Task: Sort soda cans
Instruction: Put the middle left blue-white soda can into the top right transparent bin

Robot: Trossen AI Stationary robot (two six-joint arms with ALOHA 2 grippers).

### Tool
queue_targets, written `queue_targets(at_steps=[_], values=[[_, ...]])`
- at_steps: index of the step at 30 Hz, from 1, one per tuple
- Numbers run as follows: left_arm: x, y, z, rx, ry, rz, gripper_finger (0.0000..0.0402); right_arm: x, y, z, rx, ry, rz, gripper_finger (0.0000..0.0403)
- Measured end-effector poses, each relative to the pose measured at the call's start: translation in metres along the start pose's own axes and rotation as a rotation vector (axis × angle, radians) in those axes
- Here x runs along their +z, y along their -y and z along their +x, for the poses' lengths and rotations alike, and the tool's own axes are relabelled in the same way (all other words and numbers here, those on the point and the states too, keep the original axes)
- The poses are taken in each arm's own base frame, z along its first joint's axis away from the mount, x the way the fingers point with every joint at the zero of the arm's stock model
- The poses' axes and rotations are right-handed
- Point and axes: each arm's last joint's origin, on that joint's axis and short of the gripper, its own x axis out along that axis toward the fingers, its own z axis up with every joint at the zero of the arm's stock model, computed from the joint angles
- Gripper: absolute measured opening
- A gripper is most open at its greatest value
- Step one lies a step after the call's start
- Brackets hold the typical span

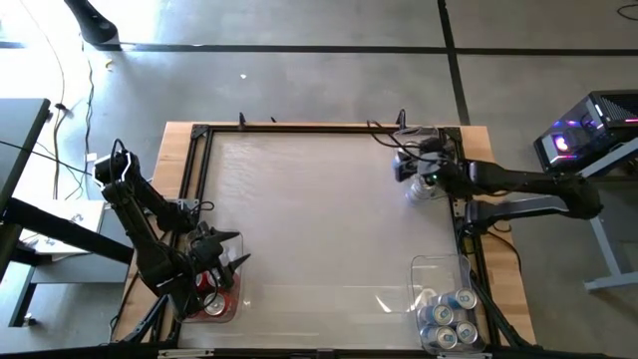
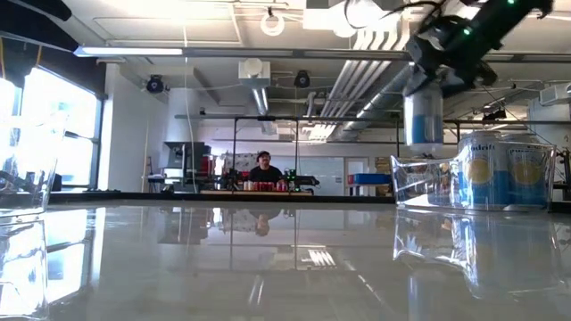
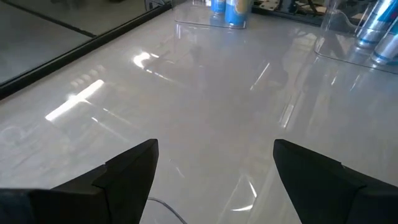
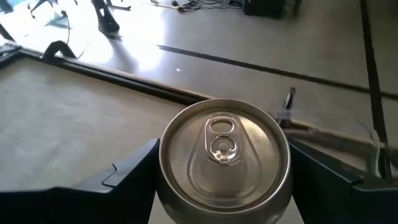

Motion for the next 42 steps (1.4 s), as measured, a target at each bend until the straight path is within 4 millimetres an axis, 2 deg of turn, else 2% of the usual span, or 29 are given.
queue_targets(at_steps=[5,14,21,38,42], values=[[0.0,0.0,0.001,0.004,0.001,0.009,0.0314,-0.02,0.015,0.005,-0.069,-0.015,0.038,0.0284],[0.003,-0.001,0.006,0.029,0.001,0.01,0.0314,-0.038,0.032,0.02,-0.2,-0.086,0.028,0.0284],[0.003,-0.001,0.006,0.033,-0.007,0.008,0.0314,-0.054,0.039,0.032,-0.189,-0.152,0.054,0.0285],[0.003,-0.001,0.006,0.033,-0.018,0.007,0.0314,-0.058,0.042,0.036,-0.175,-0.19,0.065,0.0288],[0.003,-0.001,0.006,0.033,-0.018,0.007,0.0314,-0.059,0.043,0.036,-0.173,-0.214,0.054,0.0303]])
